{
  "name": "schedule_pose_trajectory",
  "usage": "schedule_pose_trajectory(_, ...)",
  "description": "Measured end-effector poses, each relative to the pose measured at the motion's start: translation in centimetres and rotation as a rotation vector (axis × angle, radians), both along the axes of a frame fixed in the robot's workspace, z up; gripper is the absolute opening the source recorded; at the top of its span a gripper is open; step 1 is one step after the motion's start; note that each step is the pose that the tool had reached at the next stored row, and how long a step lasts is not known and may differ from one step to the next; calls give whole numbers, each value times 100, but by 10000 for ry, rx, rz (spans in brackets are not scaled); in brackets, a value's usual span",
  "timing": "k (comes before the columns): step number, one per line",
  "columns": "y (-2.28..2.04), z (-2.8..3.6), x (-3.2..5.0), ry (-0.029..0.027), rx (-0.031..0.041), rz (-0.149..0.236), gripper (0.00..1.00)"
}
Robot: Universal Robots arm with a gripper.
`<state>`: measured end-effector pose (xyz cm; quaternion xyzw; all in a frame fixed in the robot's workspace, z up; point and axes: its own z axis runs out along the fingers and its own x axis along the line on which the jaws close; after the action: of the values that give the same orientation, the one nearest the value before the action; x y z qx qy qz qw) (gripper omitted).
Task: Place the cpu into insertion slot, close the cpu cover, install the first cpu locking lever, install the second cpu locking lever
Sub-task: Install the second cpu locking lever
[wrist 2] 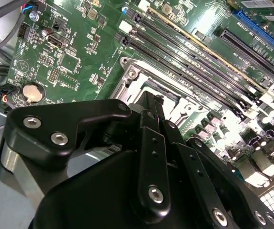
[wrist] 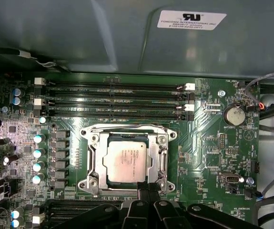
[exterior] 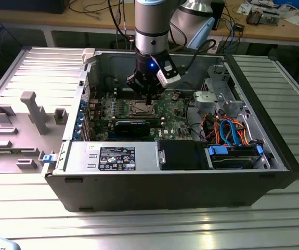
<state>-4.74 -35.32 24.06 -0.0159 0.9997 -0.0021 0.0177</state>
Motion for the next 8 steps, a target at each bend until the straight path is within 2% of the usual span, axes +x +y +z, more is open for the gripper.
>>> schedule_pose_trajectory(8, -3, 0, 0, 0, 0, 0, 11)
